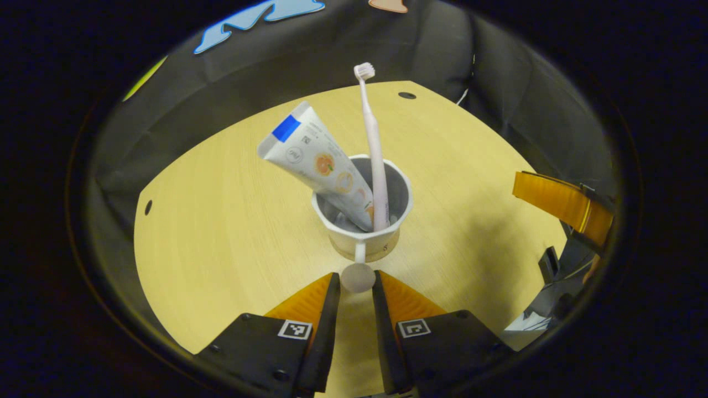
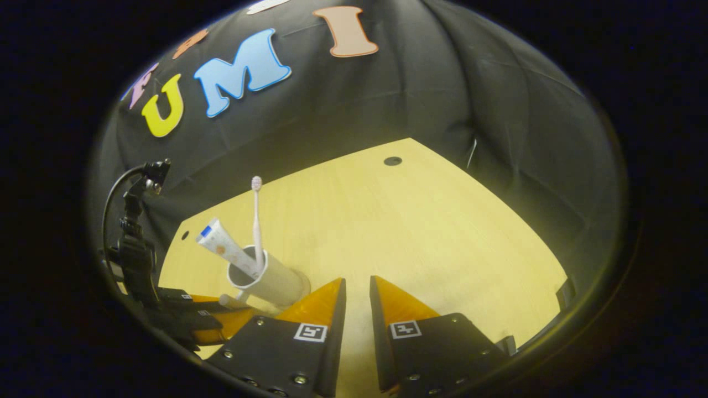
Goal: Put the toothbrush and toothpaste on the desktop into the cup, then pick up the cup and place it on the coaster on the desktop.
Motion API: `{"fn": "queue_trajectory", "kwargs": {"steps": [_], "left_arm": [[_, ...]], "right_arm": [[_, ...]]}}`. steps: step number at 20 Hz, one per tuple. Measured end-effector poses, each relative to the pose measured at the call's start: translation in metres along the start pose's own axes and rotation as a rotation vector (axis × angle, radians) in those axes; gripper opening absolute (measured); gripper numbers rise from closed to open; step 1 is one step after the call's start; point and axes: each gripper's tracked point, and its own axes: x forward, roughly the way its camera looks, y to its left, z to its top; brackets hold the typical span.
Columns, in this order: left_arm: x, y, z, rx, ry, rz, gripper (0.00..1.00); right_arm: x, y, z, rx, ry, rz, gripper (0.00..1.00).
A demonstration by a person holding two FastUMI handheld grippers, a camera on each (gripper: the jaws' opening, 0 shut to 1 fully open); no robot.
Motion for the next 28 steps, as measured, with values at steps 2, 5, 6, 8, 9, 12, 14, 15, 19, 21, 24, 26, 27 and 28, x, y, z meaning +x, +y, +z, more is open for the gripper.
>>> {"fn": "queue_trajectory", "kwargs": {"steps": [2, 5, 6, 8, 9, 12, 14, 15, 19, 21, 24, 26, 27, 28], "left_arm": [[-0.011, 0.002, -0.004, -0.025, -0.026, 0.008, 0.43], [-0.03, 0.01, -0.006, -0.061, -0.079, 0.041, 0.44], [-0.037, 0.013, -0.006, -0.076, -0.101, 0.051, 0.43], [-0.051, 0.021, 0.0, -0.121, -0.164, 0.069, 0.43], [-0.058, 0.025, 0.005, -0.146, -0.199, 0.079, 0.43], [-0.082, 0.041, 0.024, -0.205, -0.301, 0.113, 0.43], [-0.1, 0.05, 0.045, -0.234, -0.377, 0.14, 0.43], [-0.11, 0.055, 0.057, -0.244, -0.425, 0.153, 0.41], [-0.169, 0.072, 0.11, -0.251, -0.619, 0.212, 0.42], [-0.199, 0.075, 0.138, -0.241, -0.723, 0.234, 0.43], [-0.251, 0.08, 0.172, -0.211, -0.846, 0.281, 0.42], [-0.277, 0.081, 0.191, -0.199, -0.912, 0.29, 0.43], [-0.287, 0.08, 0.201, -0.191, -0.938, 0.295, 0.42], [-0.296, 0.079, 0.207, -0.185, -0.962, 0.302, 0.43]], "right_arm": [[-0.006, 0.01, 0.002, -0.033, -0.008, 0.024, 0.27], [-0.015, 0.026, 0.005, -0.094, -0.028, 0.059, 0.27], [-0.019, 0.032, 0.01, -0.12, -0.041, 0.07, 0.27], [-0.028, 0.045, 0.019, -0.186, -0.081, 0.091, 0.27], [-0.031, 0.052, 0.025, -0.212, -0.1, 0.104, 0.27], [-0.042, 0.074, 0.048, -0.244, -0.159, 0.144, 0.27], [-0.048, 0.086, 0.068, -0.258, -0.21, 0.154, 0.27], [-0.052, 0.092, 0.08, -0.267, -0.239, 0.158, 0.27], [-0.076, 0.116, 0.129, -0.26, -0.375, 0.186, 0.27], [-0.088, 0.122, 0.15, -0.253, -0.447, 0.196, 0.27], [-0.112, 0.137, 0.181, -0.247, -0.54, 0.217, 0.27], [-0.128, 0.146, 0.2, -0.242, -0.592, 0.233, 0.27], [-0.133, 0.148, 0.206, -0.24, -0.61, 0.238, 0.27], [-0.139, 0.151, 0.212, -0.24, -0.628, 0.243, 0.27]]}}
